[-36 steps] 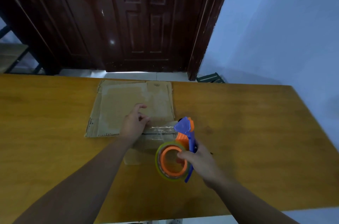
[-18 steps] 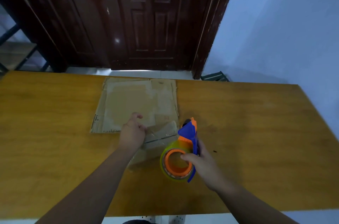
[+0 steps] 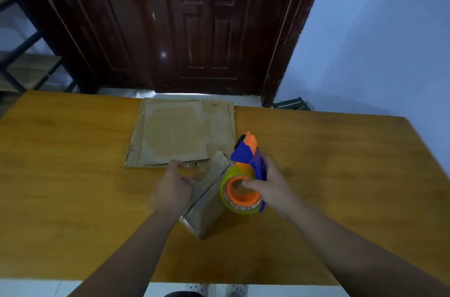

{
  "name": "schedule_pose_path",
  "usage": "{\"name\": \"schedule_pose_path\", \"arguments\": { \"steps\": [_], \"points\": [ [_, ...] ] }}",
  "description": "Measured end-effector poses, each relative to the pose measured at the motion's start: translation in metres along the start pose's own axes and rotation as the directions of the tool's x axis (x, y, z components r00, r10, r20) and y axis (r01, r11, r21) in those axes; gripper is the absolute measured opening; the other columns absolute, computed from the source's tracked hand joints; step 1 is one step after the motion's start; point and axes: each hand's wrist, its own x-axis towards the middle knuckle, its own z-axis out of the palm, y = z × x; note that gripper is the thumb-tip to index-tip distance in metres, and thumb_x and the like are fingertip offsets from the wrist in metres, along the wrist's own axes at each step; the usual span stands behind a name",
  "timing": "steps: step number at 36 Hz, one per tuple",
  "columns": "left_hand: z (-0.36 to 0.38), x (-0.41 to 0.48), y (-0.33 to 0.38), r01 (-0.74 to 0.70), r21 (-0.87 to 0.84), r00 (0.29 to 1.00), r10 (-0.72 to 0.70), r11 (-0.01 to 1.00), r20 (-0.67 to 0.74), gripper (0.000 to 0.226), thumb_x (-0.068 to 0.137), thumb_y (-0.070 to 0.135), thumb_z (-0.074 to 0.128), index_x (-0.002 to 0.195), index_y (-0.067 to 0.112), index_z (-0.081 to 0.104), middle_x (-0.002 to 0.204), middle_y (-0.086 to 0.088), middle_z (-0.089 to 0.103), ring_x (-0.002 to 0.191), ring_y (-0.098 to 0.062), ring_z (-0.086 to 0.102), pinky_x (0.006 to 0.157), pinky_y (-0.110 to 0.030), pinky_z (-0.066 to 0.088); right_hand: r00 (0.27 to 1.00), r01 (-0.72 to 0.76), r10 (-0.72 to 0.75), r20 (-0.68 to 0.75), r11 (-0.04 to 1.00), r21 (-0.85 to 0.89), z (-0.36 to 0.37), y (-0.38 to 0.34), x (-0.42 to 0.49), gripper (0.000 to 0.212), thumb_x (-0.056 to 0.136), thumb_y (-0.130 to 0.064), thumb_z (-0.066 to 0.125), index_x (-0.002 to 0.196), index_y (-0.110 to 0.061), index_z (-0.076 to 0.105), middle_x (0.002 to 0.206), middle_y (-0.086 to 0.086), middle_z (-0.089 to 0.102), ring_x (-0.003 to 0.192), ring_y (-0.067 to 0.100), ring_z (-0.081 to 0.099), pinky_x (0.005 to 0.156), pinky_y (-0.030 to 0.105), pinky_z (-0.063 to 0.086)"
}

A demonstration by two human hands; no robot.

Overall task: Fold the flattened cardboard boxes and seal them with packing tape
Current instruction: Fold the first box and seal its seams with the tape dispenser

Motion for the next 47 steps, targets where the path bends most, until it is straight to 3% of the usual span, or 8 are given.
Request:
{"name": "schedule_pose_path", "arguments": {
  "steps": [4, 7, 14, 18, 25, 36, 44, 47],
  "points": [
    [0.006, -0.011, -0.009, 0.005, -0.037, 1.0, -0.005, 0.999, 0.005, 0.027, 0.094, 0.015, 0.053, 0.117, 0.027, 0.045, 0.081, 0.01, 0.067, 0.069, -0.012, 0.062, 0.058, -0.03, 0.05, 0.993, 0.11, -0.114, -0.035, 0.989, -0.096, 0.007, -0.008, 0.0, 0.049, 0.084, -0.018, 0.071, 0.099, -0.051, 0.037, 0.099, -0.022, 0.051, 0.083, 0.005, 0.057, 0.076, 0.032, 0.053],
    [0.02, -0.03, -0.013, -0.012, -0.164, 0.998, 0.022, 0.986, 0.06, 0.024, 0.095, 0.014, 0.054, 0.117, 0.021, 0.048, 0.075, 0.01, 0.065, 0.063, -0.002, 0.057, 0.045, -0.014, 0.035, 0.975, 0.189, -0.206, -0.086, 0.967, -0.172, 0.014, -0.01, 0.001, 0.047, 0.083, -0.015, 0.071, 0.101, -0.042, 0.037, 0.1, -0.01, 0.052, 0.086, 0.015, 0.057, 0.075, 0.035, 0.051],
    [0.046, -0.065, -0.02, 0.066, -0.429, 0.998, -0.065, 0.901, 0.016, 0.031, 0.092, 0.013, 0.06, 0.114, 0.029, 0.044, 0.074, 0.008, 0.067, 0.06, 0.003, 0.059, 0.042, -0.01, 0.037, 0.952, 0.277, -0.303, -0.043, 0.912, -0.304, 0.017, 0.002, -0.001, 0.05, 0.084, -0.008, 0.069, 0.104, -0.041, 0.037, 0.108, -0.005, 0.047, 0.089, 0.014, 0.05, 0.065, 0.022, 0.042],
    [0.056, -0.071, -0.018, 0.215, -0.529, 0.976, -0.174, 0.821, 0.127, 0.031, 0.089, 0.017, 0.064, 0.111, 0.03, 0.046, 0.075, 0.007, 0.071, 0.068, -0.006, 0.065, 0.055, -0.024, 0.047, 0.957, 0.259, -0.288, -0.023, 0.89, -0.375, 0.005, 0.011, -0.002, 0.062, 0.083, -0.006, 0.067, 0.132, -0.03, 0.036, 0.119, -0.004, 0.041, 0.098, 0.011, 0.046, 0.074, 0.018, 0.036],
    [0.062, -0.069, -0.01, 0.381, -0.725, 0.921, -0.302, 0.574, 0.246, 0.032, 0.088, 0.012, 0.066, 0.104, 0.031, 0.046, 0.076, -0.001, 0.073, 0.082, -0.021, 0.069, 0.077, -0.043, 0.055, 0.944, 0.284, -0.329, -0.032, 0.859, -0.426, -0.012, 0.013, -0.003, 0.067, 0.083, -0.002, 0.063, 0.137, -0.03, 0.034, 0.119, -0.003, 0.043, 0.096, 0.005, 0.042, 0.074, 0.01, 0.035],
    [0.048, -0.044, 0.002, 0.201, -0.794, 0.953, -0.303, 0.574, 0.022, 0.033, 0.086, 0.005, 0.067, 0.11, 0.014, 0.046, 0.075, 0.004, 0.066, 0.07, -0.002, 0.061, 0.06, -0.016, 0.039, 0.948, 0.294, -0.316, -0.023, 0.904, -0.311, -0.038, 0.005, -0.007, 0.067, 0.075, 0.001, 0.065, 0.125, -0.037, 0.04, 0.098, -0.013, 0.057, 0.08, -0.002, 0.056, 0.063, 0.01, 0.041],
    [0.047, -0.021, 0.022, 0.127, -0.866, 0.961, -0.277, 0.484, -0.014, 0.035, 0.084, -0.005, 0.066, 0.101, 0.015, 0.042, 0.073, -0.005, 0.067, 0.066, -0.009, 0.066, 0.07, -0.019, 0.046, 0.919, 0.336, -0.385, -0.089, 0.879, -0.338, -0.045, 0.001, -0.003, 0.069, 0.075, 0.005, 0.064, 0.11, -0.05, 0.041, 0.095, -0.01, 0.057, 0.078, 0.0, 0.055, 0.06, 0.009, 0.041],
    [0.049, -0.013, 0.025, 0.079, -0.828, 0.975, -0.215, 0.555, -0.051, 0.036, 0.083, -0.001, 0.068, 0.105, 0.015, 0.044, 0.071, -0.003, 0.067, 0.074, -0.019, 0.065, 0.077, -0.03, 0.047, 0.899, 0.367, -0.431, -0.08, 0.839, -0.402, -0.05, -0.005, 0.002, 0.062, 0.08, -0.003, 0.066, 0.115, -0.046, 0.038, 0.103, -0.017, 0.051, 0.09, -0.002, 0.052, 0.065, 0.011, 0.038]
  ]
}}
